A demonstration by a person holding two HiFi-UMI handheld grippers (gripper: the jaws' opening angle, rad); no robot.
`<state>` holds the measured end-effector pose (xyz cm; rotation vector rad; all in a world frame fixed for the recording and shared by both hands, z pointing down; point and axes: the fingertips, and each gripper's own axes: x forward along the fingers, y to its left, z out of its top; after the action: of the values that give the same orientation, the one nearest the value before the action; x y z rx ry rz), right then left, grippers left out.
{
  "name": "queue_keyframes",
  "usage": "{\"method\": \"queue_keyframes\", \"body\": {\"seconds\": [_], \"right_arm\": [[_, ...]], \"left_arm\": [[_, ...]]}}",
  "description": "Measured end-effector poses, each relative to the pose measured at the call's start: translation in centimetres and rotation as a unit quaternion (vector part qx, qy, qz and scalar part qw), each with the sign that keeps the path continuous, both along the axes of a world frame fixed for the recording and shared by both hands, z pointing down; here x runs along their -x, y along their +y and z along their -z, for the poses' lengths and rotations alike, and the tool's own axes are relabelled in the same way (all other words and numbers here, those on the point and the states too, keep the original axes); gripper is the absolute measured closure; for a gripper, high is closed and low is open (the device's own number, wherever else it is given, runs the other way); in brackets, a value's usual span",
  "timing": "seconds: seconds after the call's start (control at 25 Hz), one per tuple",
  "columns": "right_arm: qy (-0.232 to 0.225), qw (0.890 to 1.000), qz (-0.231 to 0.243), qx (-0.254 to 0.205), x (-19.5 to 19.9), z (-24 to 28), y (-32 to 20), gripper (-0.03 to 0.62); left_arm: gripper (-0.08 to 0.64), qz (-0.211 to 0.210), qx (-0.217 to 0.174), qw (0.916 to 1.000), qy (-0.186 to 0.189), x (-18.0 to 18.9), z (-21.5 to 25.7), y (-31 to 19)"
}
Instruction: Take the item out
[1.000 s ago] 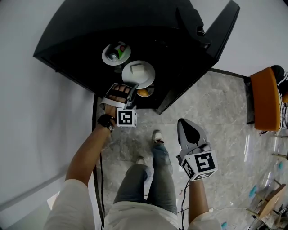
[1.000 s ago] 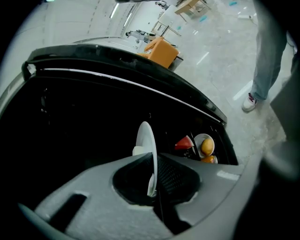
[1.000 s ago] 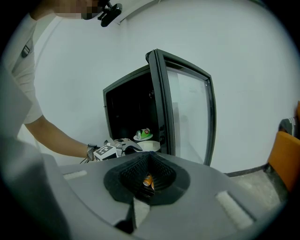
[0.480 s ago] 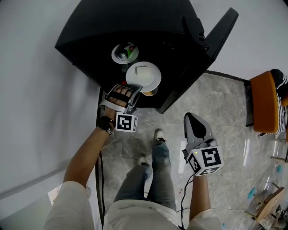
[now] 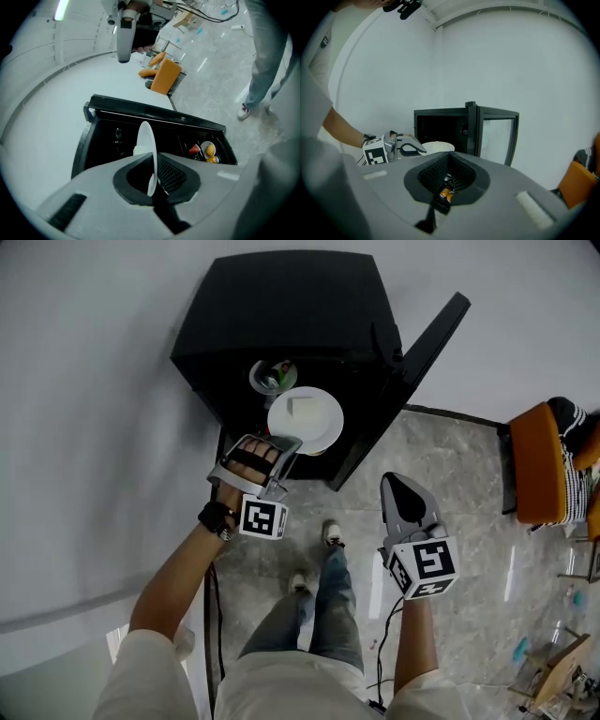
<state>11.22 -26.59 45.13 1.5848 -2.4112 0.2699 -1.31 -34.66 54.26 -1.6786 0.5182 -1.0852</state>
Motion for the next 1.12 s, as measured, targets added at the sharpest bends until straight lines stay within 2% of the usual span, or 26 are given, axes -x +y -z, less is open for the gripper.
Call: {"method": "queue_keyframes", "body": {"seconds": [0.24, 0.52, 0.8, 1.12], "right_arm": [[-0.008, 1.0, 0.0, -0.01, 1.0, 3.6, 1.3, 0.586], [-0.004, 1.0, 0.007, -0.027, 2.2, 8.6, 4.2, 0.585], [0.036, 0.998, 0.032, -0.043, 3.9, 11.9, 7.1, 0.584], [0.017, 0.997, 0.049, -0.062, 5.1, 14.9, 9.8, 0.584]], "left_arm": [[0.549, -0.01, -0.005, 0.9999, -0.001, 0.6, 5.2, 3.6], [0.549, 0.02, 0.0, 0.9998, 0.003, 2.0, 10.4, 7.9], [0.548, 0.035, -0.009, 0.9993, 0.011, 3.6, 16.0, 11.6], [0.546, 0.056, -0.02, 0.9978, 0.028, 5.1, 20.3, 15.0]]}}
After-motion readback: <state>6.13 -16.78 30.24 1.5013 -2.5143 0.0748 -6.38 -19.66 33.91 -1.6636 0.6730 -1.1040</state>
